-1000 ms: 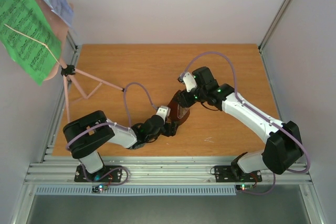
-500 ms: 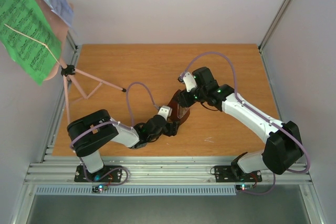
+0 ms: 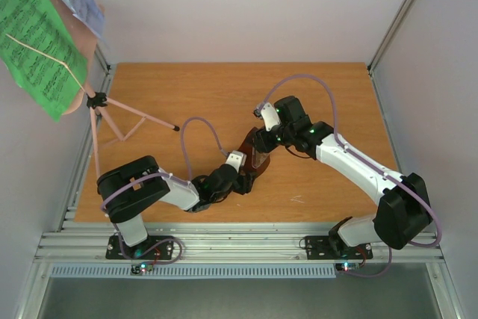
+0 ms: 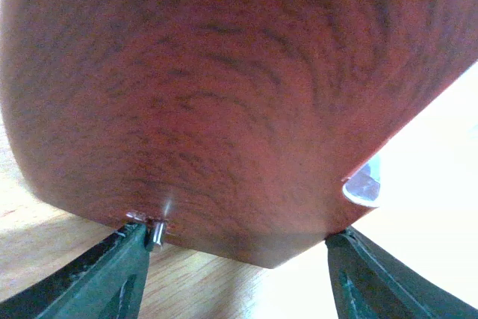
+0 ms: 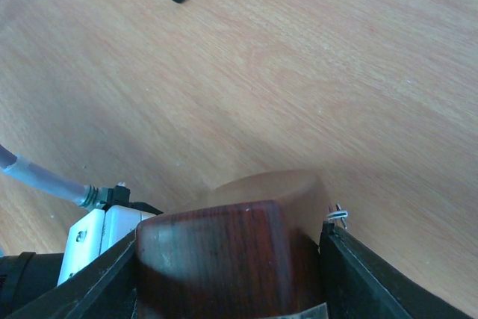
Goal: Pack up the instrument practice props
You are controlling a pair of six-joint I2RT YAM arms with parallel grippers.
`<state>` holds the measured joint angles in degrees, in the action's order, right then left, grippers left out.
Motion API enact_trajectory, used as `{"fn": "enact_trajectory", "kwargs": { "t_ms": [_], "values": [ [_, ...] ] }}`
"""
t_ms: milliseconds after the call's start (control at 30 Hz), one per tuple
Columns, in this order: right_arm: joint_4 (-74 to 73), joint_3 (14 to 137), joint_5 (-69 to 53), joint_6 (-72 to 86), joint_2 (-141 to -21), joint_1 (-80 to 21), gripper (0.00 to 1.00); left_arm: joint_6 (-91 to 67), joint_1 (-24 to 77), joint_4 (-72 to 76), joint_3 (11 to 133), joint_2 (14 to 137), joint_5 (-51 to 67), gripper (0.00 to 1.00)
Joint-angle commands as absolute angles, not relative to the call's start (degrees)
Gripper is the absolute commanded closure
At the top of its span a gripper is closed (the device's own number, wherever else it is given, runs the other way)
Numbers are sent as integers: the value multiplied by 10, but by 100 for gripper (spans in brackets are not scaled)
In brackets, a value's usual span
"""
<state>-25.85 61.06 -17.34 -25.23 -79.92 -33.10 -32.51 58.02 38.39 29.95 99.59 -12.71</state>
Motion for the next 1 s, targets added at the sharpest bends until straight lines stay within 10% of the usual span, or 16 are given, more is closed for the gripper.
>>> {"fn": "enact_trajectory", "kwargs": {
  "t_ms": [0,367,700,967],
  "values": [
    [-278,595,-197,-229,-793,-333,41,-324,577,422,307,1001,-171,36],
    [-278,592,-198,-228,-789,-333,41,-324,577,420,312,1004,-158,45],
    [-278,588,-175,-232,-771,-332,42,-321,575,327,297,888,-137,6],
    [-258,564,-18,-189,-730,-332,49,-328,528,60,315,704,-82,1]
  ]
}}
